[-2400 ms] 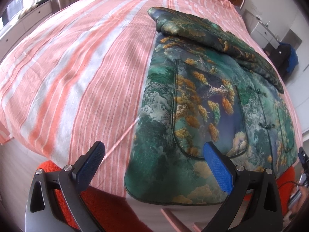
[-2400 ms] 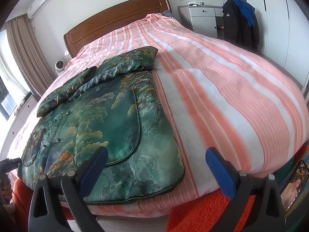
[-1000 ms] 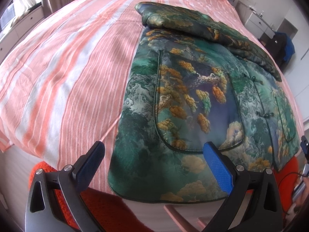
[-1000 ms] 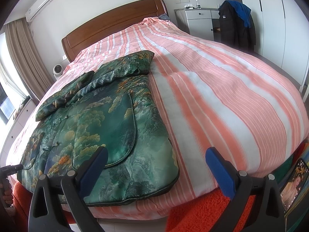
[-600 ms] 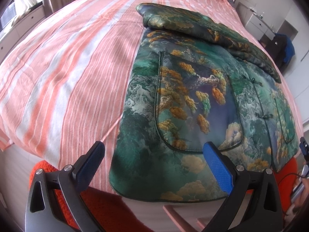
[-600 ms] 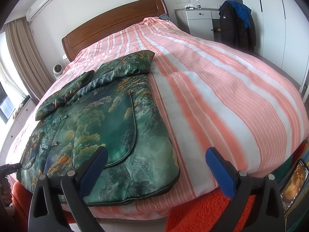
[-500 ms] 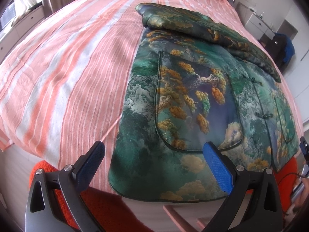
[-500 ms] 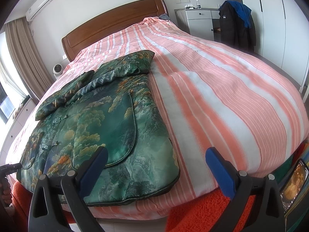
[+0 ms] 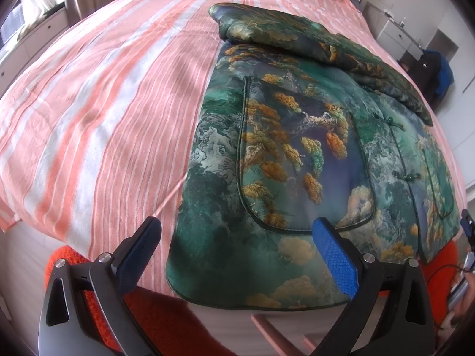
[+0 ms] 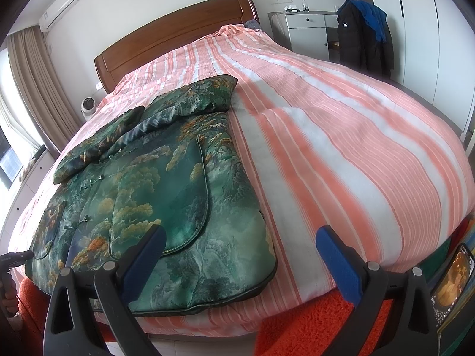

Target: Fold large clothes

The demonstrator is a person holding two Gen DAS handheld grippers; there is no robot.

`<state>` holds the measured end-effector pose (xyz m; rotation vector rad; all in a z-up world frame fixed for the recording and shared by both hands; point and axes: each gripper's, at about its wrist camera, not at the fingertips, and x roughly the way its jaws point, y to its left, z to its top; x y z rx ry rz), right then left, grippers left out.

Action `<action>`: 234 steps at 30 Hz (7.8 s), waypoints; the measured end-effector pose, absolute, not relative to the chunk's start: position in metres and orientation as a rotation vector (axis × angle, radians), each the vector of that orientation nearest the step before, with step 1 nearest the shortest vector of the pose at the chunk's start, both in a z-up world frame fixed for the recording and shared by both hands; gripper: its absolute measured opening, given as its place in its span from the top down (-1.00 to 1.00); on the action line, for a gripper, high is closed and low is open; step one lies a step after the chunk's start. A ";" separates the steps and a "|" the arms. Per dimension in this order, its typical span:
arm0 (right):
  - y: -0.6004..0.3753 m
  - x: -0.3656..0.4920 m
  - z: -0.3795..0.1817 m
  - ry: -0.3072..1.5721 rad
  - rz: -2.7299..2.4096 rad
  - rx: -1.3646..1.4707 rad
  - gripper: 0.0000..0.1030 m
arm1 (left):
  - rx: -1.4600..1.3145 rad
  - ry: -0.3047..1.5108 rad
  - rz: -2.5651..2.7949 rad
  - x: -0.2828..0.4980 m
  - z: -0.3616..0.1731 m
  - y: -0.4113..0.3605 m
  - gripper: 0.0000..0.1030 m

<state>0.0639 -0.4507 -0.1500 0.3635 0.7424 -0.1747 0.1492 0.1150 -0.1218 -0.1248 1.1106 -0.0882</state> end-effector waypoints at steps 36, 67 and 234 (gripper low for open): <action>-0.449 0.064 -0.150 0.741 -0.175 0.350 -0.94 | -0.142 1.106 -0.086 0.144 -0.119 0.121 -0.97; -0.461 0.103 -0.145 1.132 0.159 0.322 0.76 | -0.084 1.187 -0.142 0.127 -0.101 0.124 0.88; -0.401 0.217 -0.158 0.585 0.038 0.160 -0.97 | 0.295 0.926 -0.401 0.245 -0.045 -0.119 -0.93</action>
